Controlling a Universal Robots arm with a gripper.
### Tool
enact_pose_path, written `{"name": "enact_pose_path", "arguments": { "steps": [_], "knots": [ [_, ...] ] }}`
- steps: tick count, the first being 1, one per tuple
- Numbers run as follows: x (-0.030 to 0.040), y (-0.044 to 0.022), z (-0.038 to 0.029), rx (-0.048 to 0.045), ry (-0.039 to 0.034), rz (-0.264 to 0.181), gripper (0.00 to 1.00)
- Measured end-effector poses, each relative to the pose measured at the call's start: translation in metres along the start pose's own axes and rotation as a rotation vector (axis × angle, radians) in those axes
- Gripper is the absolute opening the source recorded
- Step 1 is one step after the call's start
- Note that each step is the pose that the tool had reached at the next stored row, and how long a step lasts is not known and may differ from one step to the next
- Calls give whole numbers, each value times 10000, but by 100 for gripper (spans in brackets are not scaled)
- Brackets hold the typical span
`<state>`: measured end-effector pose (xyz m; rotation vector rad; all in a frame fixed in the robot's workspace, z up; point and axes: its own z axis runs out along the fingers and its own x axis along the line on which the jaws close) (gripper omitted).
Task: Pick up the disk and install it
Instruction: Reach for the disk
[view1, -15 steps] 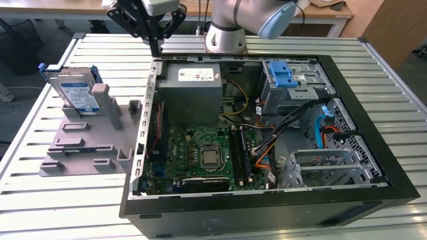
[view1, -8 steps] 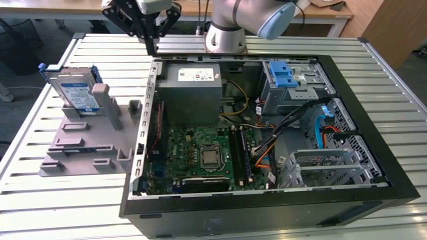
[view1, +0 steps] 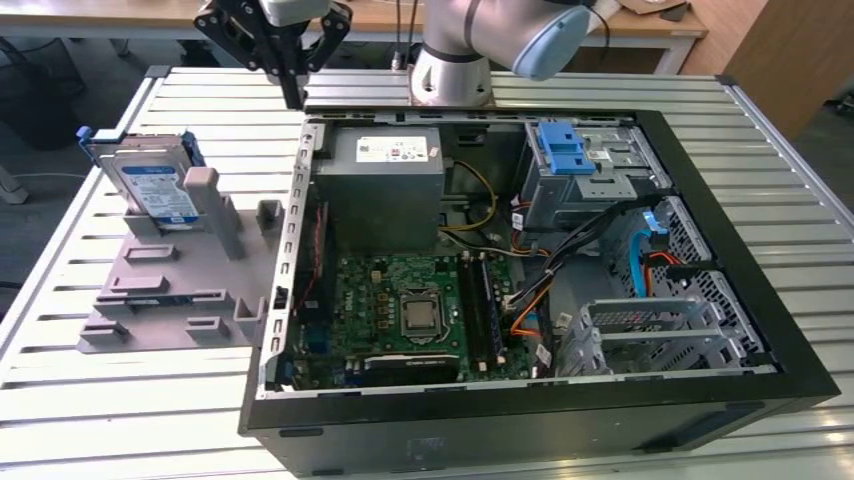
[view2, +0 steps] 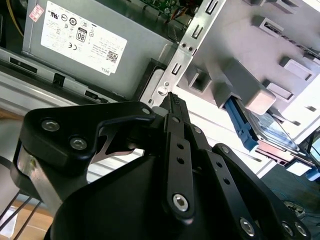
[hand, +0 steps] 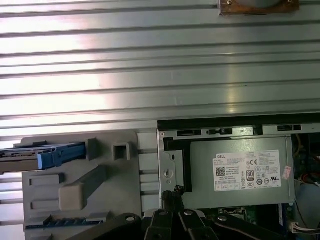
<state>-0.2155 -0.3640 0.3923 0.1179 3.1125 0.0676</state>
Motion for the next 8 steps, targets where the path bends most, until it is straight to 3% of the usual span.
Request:
{"name": "enact_pose_path", "arguments": {
  "steps": [8],
  "knots": [
    [91,26,2,0,0,1,11]
  ]
}}
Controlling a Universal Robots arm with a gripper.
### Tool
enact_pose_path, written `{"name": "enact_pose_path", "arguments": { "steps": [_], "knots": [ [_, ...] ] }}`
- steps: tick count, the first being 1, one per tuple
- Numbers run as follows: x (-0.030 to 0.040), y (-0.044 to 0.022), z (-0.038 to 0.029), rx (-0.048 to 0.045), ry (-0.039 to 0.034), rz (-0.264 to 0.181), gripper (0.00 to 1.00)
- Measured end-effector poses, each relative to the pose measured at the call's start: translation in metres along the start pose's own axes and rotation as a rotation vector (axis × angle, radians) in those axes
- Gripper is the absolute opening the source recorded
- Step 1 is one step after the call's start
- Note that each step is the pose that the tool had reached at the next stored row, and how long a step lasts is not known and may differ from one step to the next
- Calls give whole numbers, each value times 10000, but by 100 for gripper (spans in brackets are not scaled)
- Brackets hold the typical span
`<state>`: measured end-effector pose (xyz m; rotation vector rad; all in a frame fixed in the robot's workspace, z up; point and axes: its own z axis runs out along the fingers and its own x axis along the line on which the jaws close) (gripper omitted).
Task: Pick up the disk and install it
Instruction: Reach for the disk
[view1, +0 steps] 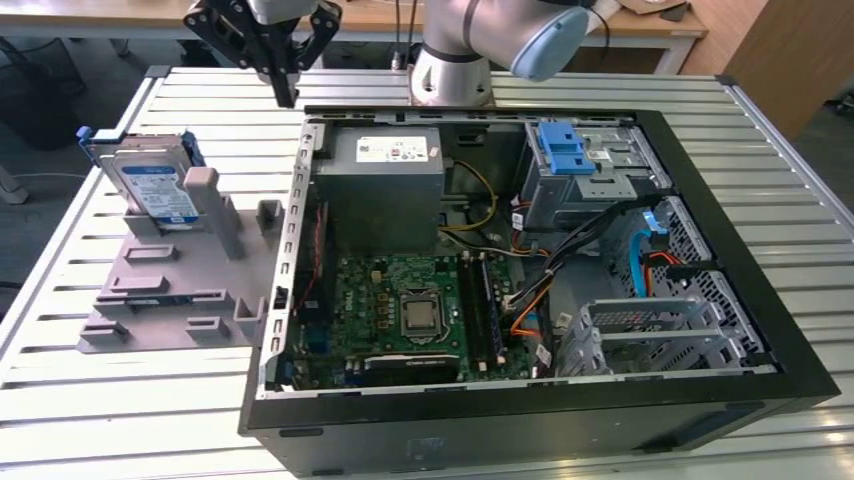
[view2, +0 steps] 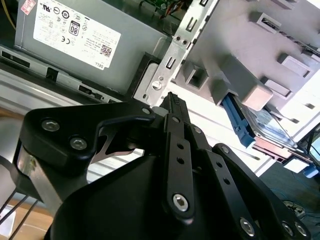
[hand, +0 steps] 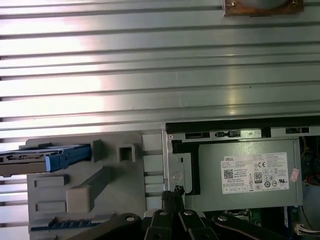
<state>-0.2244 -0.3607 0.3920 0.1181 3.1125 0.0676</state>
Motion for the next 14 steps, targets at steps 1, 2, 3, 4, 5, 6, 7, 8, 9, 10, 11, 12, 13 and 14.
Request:
{"name": "enact_pose_path", "arguments": {
  "steps": [1,2,3,4,5,6,7,8,9,10,11,12,13,14],
  "knots": [
    [12,3,0,1,0,0,11],
    [26,6,1,-1,-1,-1,11],
    [38,9,1,0,0,-1,11],
    [50,12,1,0,0,-1,11],
    [62,15,1,0,0,-1,11],
    [74,17,1,0,0,-1,11],
    [86,19,2,0,0,-1,11],
    [98,21,2,0,0,-1,11],
    [110,24,2,0,0,-1,11],
    [122,26,2,0,-1,0,11],
    [134,27,2,0,0,0,11],
    [147,29,2,0,0,0,11],
    [162,30,3,0,-1,0,11],
    [176,31,2,0,0,0,11]
  ]
}}
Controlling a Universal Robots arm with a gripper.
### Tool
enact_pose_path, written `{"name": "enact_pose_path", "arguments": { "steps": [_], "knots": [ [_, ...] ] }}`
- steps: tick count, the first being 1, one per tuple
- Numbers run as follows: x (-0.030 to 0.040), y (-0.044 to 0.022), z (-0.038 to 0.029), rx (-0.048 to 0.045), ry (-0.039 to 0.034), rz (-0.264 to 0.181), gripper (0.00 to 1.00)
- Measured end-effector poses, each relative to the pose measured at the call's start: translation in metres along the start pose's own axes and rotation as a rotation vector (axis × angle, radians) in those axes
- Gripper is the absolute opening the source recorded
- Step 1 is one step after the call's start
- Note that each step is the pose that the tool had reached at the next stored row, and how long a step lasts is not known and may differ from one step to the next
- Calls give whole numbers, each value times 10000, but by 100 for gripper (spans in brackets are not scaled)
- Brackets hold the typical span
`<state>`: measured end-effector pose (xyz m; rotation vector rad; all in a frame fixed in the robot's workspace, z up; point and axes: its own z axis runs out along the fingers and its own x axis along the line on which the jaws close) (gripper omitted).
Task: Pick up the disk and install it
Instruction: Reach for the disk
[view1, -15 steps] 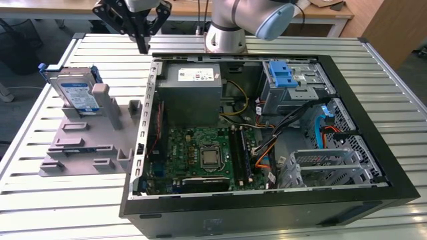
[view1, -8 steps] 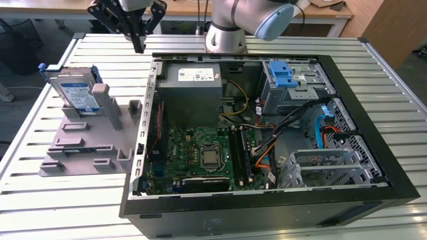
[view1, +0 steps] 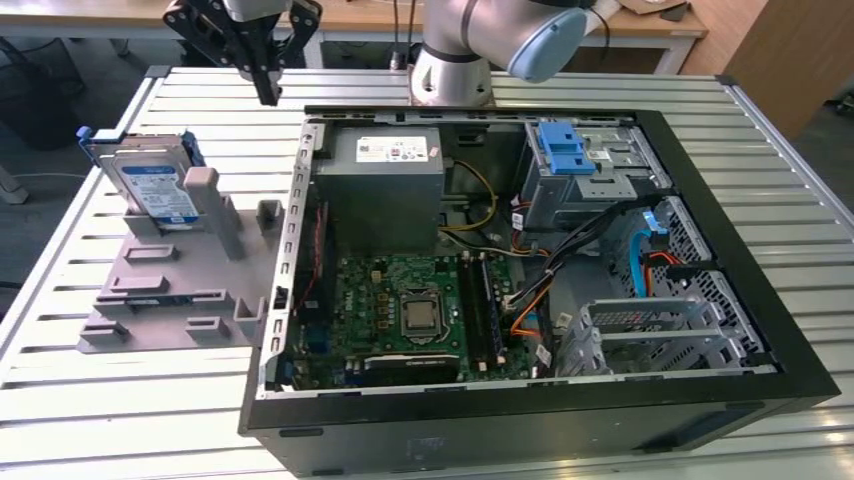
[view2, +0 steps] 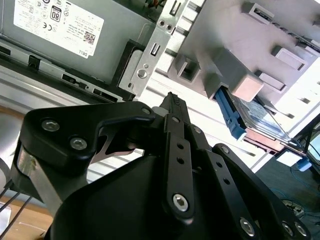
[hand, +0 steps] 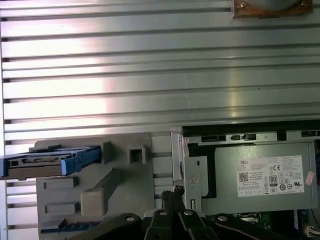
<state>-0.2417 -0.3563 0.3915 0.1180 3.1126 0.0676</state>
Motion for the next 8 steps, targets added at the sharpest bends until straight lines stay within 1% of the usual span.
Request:
{"name": "enact_pose_path", "arguments": {
  "steps": [8],
  "knots": [
    [123,0,-2,0,0,0,11]
  ]
}}
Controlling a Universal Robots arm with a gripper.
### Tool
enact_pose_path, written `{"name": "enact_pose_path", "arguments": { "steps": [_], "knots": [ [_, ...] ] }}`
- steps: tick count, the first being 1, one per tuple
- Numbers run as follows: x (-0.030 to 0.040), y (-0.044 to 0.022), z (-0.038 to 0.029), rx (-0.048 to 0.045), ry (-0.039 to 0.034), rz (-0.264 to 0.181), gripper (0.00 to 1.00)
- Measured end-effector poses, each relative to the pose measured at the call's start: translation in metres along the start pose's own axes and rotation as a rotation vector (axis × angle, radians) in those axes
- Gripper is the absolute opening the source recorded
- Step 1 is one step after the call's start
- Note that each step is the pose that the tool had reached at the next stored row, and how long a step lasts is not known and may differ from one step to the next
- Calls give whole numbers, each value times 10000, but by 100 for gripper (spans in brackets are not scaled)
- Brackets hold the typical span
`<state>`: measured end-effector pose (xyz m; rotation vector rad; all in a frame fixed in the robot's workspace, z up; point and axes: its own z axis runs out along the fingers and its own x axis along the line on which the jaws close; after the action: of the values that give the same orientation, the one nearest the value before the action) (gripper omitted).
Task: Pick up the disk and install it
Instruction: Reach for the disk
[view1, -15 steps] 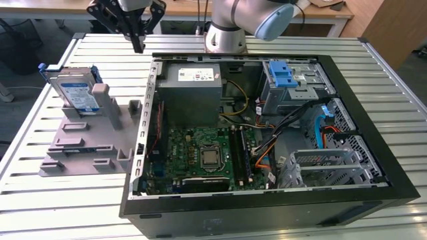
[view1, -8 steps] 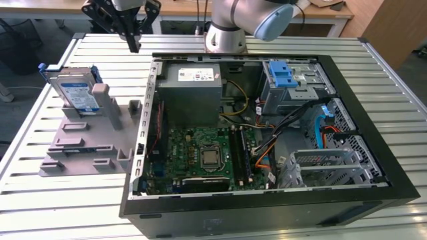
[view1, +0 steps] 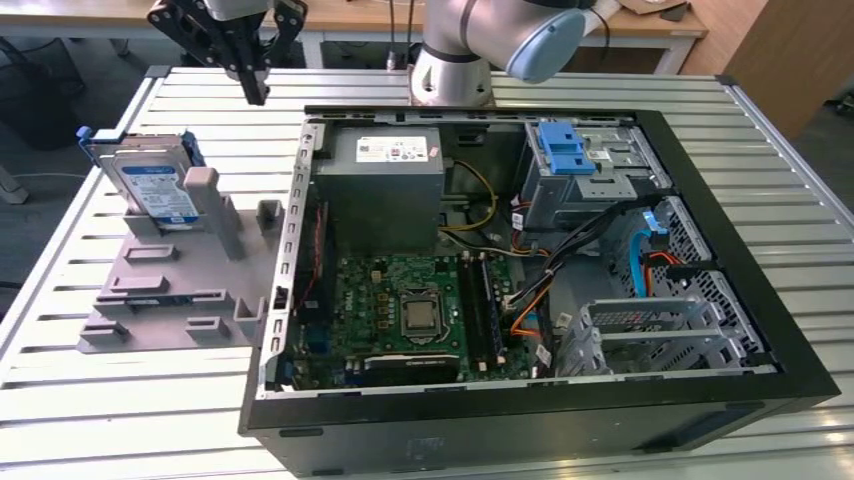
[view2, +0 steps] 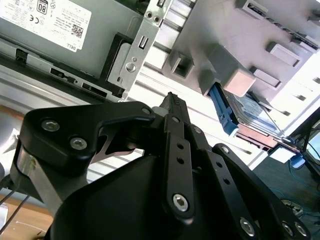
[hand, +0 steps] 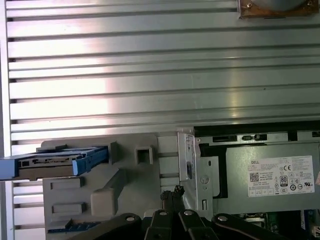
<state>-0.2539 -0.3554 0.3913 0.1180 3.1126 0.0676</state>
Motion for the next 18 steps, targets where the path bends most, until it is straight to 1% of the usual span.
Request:
{"name": "enact_pose_path", "arguments": {
  "steps": [18],
  "knots": [
    [232,0,-3,0,2,0,11]
  ]
}}
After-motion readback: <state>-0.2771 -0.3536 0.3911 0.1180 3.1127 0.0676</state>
